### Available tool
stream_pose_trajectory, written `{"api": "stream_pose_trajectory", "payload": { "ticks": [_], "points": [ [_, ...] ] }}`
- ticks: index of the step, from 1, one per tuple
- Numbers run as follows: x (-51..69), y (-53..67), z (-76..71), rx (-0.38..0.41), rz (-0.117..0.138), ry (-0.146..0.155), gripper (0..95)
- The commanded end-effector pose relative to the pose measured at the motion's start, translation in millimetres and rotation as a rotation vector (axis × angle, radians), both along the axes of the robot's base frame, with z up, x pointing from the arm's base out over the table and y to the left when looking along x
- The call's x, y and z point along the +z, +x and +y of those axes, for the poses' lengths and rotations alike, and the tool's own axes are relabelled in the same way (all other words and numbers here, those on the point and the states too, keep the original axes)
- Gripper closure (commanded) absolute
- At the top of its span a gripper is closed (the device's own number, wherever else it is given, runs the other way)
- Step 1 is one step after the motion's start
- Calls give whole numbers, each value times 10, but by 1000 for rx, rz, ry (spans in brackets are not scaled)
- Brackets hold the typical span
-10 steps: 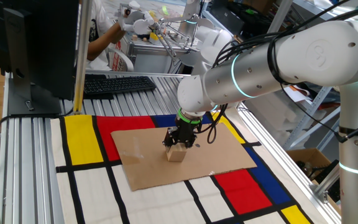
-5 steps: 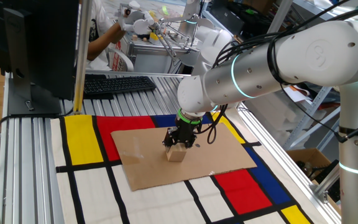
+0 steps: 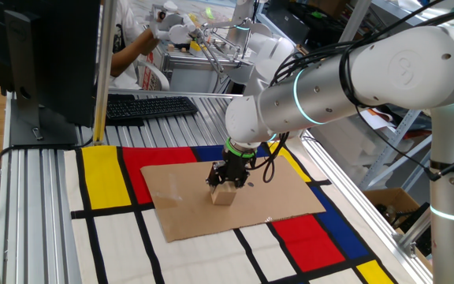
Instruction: Hold a small block with the gripper and sweep it from left to right on the table
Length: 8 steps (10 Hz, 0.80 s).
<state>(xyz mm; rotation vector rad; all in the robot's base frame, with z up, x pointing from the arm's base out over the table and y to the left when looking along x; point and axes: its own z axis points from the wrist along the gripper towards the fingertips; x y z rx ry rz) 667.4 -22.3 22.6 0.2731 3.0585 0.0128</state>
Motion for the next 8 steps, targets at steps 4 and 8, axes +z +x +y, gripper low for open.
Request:
{"api": "stream_pose_trajectory", "payload": {
  "ticks": [4,8],
  "points": [
    [-2,5,2,-3,-2,6,950],
    [-14,9,6,-6,-3,11,950]
  ]
}}
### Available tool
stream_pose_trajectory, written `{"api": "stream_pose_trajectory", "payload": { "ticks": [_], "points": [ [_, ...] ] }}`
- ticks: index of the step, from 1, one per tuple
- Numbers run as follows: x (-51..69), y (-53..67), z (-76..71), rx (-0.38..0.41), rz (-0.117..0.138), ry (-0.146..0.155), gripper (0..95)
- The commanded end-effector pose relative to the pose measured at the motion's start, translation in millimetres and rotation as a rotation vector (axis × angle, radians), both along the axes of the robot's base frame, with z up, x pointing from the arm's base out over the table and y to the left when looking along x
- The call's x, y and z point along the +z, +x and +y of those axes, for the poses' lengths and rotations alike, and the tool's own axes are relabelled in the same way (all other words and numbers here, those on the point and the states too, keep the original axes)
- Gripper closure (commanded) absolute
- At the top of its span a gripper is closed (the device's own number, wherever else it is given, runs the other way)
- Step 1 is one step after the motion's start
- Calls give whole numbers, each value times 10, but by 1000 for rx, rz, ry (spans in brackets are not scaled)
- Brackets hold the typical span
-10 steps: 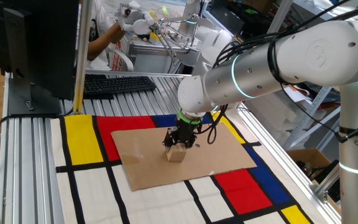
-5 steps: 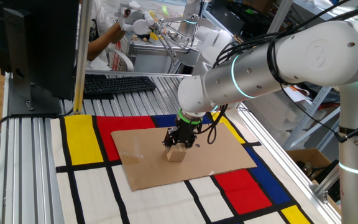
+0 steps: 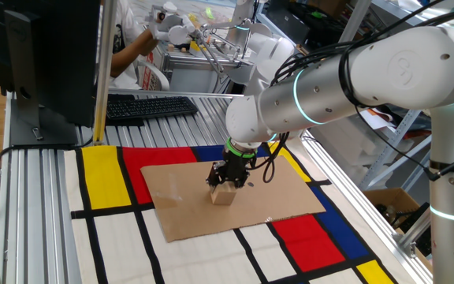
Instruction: Hold a small block with the gripper and sweep it from left to right on the table
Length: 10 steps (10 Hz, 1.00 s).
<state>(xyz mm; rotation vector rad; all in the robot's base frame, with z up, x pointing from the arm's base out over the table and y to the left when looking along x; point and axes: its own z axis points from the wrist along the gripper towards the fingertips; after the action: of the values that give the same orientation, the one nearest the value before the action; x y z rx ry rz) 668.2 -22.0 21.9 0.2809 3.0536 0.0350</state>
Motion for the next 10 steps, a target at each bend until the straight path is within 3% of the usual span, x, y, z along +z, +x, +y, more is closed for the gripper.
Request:
{"api": "stream_pose_trajectory", "payload": {
  "ticks": [1,10],
  "points": [
    [-9,2,3,0,0,-8,950],
    [-21,3,10,-4,3,-15,950]
  ]
}}
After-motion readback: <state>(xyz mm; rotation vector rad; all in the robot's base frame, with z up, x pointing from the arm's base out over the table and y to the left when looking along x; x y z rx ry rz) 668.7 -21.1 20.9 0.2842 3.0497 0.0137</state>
